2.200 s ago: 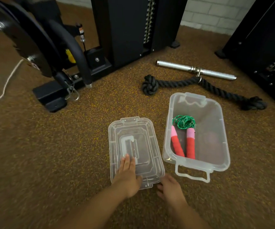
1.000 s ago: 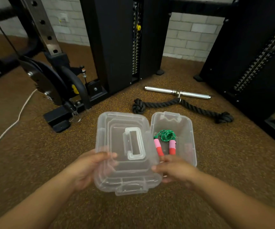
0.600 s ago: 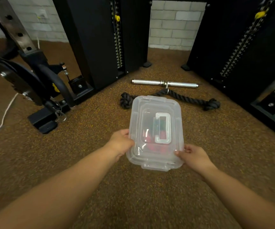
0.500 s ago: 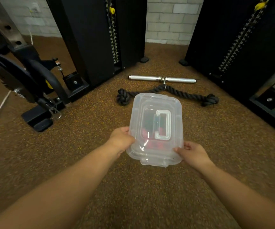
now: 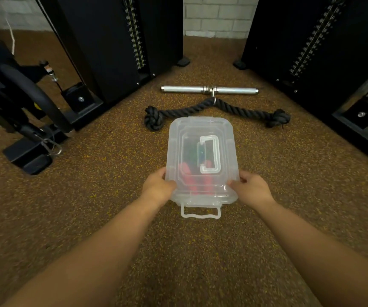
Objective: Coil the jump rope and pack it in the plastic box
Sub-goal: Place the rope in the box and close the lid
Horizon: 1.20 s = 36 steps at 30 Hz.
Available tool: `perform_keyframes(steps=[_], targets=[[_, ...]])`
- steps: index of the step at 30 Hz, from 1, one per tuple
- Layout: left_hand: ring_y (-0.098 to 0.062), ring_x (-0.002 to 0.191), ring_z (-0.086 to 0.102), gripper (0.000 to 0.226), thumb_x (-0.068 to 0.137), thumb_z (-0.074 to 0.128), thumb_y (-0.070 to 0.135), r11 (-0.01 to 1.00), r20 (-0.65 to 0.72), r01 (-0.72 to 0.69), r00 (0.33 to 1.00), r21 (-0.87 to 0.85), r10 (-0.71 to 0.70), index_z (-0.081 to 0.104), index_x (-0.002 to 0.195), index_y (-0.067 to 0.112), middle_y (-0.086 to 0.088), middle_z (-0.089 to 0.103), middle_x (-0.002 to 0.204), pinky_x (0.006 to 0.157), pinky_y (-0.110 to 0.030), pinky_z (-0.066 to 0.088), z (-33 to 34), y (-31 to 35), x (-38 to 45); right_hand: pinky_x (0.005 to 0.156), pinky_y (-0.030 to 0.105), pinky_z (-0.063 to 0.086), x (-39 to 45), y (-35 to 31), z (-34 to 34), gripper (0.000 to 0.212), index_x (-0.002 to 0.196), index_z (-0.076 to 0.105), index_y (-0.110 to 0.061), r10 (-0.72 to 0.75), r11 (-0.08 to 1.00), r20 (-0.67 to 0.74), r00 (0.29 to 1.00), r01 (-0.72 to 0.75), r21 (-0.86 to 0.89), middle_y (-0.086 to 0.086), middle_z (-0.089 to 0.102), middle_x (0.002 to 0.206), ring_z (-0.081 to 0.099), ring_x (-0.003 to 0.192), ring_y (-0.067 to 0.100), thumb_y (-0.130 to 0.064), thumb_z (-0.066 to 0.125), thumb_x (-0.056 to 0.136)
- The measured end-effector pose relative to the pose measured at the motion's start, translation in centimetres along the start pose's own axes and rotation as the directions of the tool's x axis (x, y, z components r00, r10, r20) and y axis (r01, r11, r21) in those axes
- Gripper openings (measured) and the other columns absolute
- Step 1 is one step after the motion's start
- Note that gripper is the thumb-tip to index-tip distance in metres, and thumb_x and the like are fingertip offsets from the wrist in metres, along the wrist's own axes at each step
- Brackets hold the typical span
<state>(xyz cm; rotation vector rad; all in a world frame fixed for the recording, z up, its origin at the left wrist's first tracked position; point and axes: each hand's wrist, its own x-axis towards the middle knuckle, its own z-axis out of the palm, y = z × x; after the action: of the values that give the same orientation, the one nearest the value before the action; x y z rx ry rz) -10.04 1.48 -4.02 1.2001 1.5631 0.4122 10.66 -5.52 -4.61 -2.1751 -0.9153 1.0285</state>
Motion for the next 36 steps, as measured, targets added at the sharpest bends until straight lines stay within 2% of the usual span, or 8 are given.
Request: perform_keyframes(steps=[8, 18, 24, 26, 28, 31, 33, 36], targets=[[-0.021, 0.099, 0.067, 0.045, 0.085, 0.057, -0.001, 0.996, 0.009, 0.008, 1.000, -0.090, -0.007, 0.059, 0.126, 0.018, -0.002, 0.069, 0.114, 0.095, -0.038, 0.052, -0.1, -0.7, 1.1, 0.089, 0.041, 0.055, 0.5, 0.2, 0.3, 0.033, 0.122, 0.064, -0.016, 0.047, 0.999, 0.023, 0.999, -0.047, 0.009, 0.004, 0.071, 0.109, 0.067, 0.095, 0.024, -0.022, 0.058, 0.090], [-0.022, 0.085, 0.070, 0.046, 0.073, 0.078, 0.018, 0.960, 0.115, 0.217, 0.973, -0.178, -0.199, 0.057, 0.111, 0.002, -0.016, 0.070, 0.104, 0.067, -0.027, 0.058, -1.2, -1.2, 1.3, 0.079, 0.039, 0.059, 0.3, 1.3, -0.4, 0.021, 0.105, 0.068, -0.016, 0.099, 0.991, 0.051, 0.994, -0.103, 0.081, 0.002, 0.073, 0.090, 0.069, 0.081, 0.020, -0.028, 0.063, 0.088], [-0.022, 0.087, 0.069, 0.041, 0.077, 0.075, 0.018, 0.956, 0.122, 0.223, 0.972, -0.191, -0.202, 0.058, 0.111, 0.003, -0.014, 0.070, 0.103, 0.074, -0.030, 0.057, -1.1, -1.3, 1.5, 0.072, 0.032, 0.059, 0.6, 1.7, -0.4, 0.025, 0.107, 0.064, -0.014, 0.147, 0.975, 0.103, 0.984, -0.162, 0.152, 0.004, 0.072, 0.097, 0.070, 0.085, 0.021, -0.028, 0.065, 0.087], [-0.021, 0.088, 0.067, 0.033, 0.081, 0.072, 0.018, 0.971, 0.077, 0.188, 0.981, -0.148, -0.178, 0.059, 0.107, 0.003, -0.011, 0.068, 0.106, 0.080, -0.033, 0.055, -0.5, -1.0, 1.3, 0.074, 0.035, 0.059, 0.5, 1.9, 0.0, 0.028, 0.109, 0.062, -0.013, 0.166, 0.955, 0.088, 0.982, -0.183, 0.234, 0.006, 0.071, 0.101, 0.070, 0.087, 0.022, -0.029, 0.066, 0.087], [-0.020, 0.097, 0.059, 0.027, 0.089, 0.060, 0.019, 0.988, -0.047, -0.016, 0.999, 0.156, 0.024, 0.057, 0.115, 0.013, -0.003, 0.060, 0.115, 0.089, -0.034, 0.050, 0.3, -0.8, 0.3, 0.080, 0.040, 0.058, 0.0, 2.2, 0.7, 0.037, 0.116, 0.058, -0.013, 0.205, 0.925, 0.074, 0.976, -0.217, 0.310, 0.008, 0.069, 0.109, 0.068, 0.093, 0.024, -0.035, 0.064, 0.086], [-0.019, 0.131, 0.036, 0.055, 0.089, 0.044, 0.000, 0.549, 0.113, -0.507, 0.794, 0.665, 0.597, 0.036, 0.136, 0.028, 0.001, 0.038, 0.144, 0.114, -0.036, 0.029, 1.8, -1.7, -1.6, 0.093, 0.046, 0.049, -1.1, 2.8, 1.9, 0.058, 0.132, 0.047, -0.015, 0.300, 0.852, 0.196, 0.934, -0.354, 0.384, 0.011, 0.060, 0.127, 0.060, 0.112, 0.034, -0.053, 0.052, 0.088], [-0.018, 0.147, 0.008, 0.068, 0.090, 0.040, 0.002, 0.320, 0.369, -0.633, 0.712, 0.704, 0.597, 0.016, 0.148, 0.028, 0.002, 0.013, 0.160, 0.120, -0.035, 0.001, 2.7, -3.0, -2.4, 0.104, 0.050, 0.038, -1.9, 3.1, 2.8, 0.057, 0.129, 0.047, -0.017, 0.300, 0.780, 0.353, 0.886, -0.441, 0.445, 0.012, 0.059, 0.123, 0.056, 0.115, 0.036, -0.059, 0.043, 0.090], [-0.013, 0.144, -0.021, 0.073, 0.096, 0.035, 0.046, 0.279, 0.471, -0.649, 0.728, 0.708, 0.498, -0.010, 0.150, 0.026, 0.003, -0.014, 0.161, 0.118, -0.033, -0.010, 3.0, -4.4, -2.5, 0.104, 0.050, 0.040, -2.9, 2.9, 3.6, 0.046, 0.114, 0.056, -0.017, 0.268, 0.694, 0.445, 0.855, -0.491, 0.527, 0.014, 0.065, 0.103, 0.061, 0.096, 0.031, -0.054, 0.039, 0.094]])
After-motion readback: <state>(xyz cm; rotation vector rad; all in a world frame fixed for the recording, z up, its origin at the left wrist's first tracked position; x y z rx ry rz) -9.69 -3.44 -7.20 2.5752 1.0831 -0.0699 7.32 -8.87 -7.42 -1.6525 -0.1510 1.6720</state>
